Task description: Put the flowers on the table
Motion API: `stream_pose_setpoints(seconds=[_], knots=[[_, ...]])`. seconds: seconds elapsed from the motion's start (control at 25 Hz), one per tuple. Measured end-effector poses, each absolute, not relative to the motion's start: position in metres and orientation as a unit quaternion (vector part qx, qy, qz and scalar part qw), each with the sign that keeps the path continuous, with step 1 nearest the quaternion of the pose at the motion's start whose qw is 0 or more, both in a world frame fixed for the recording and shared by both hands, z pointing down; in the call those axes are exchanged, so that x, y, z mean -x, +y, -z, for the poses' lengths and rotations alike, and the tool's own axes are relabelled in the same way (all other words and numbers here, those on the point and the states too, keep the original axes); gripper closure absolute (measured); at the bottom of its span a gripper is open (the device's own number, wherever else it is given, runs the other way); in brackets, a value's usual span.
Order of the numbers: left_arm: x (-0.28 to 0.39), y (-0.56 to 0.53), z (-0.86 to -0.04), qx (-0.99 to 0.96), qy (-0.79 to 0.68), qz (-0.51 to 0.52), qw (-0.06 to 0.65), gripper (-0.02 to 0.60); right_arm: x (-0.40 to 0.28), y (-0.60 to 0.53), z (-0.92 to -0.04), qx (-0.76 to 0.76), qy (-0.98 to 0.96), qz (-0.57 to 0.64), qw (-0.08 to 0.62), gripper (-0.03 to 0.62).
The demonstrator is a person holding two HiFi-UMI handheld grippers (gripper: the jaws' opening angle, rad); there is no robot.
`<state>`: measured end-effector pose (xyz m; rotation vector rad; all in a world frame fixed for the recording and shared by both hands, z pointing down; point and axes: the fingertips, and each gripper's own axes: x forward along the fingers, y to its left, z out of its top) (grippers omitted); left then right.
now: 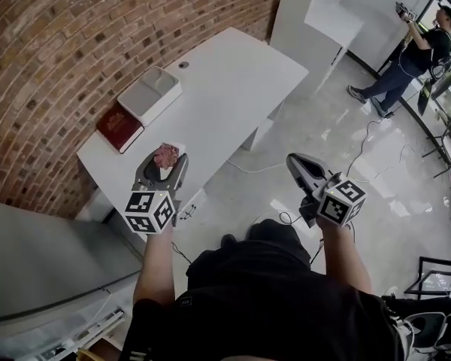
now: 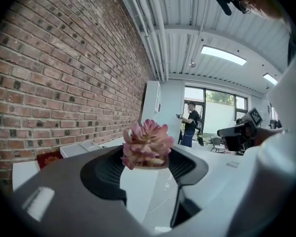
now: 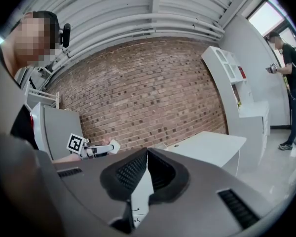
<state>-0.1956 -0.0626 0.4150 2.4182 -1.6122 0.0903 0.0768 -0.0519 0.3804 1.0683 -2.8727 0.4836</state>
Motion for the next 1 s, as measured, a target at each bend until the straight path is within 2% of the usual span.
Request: stream_pose_setpoints(seconds=[0.44,1.0], knots=[[0.207,-0.102,-0.421,-0.810,-0.572,-0.041,0.120,0.311,-0.053,-0.118,-0.385,-0.301,-0.939,-0.164,0.006,0.582],[0.169,-0.286,-0.430,-0.782,-0.604,-0.068,0.141,0.311,-0.071,-0.331,-0.410,-0.245,-0.948,-0.202,0.015,0.582]])
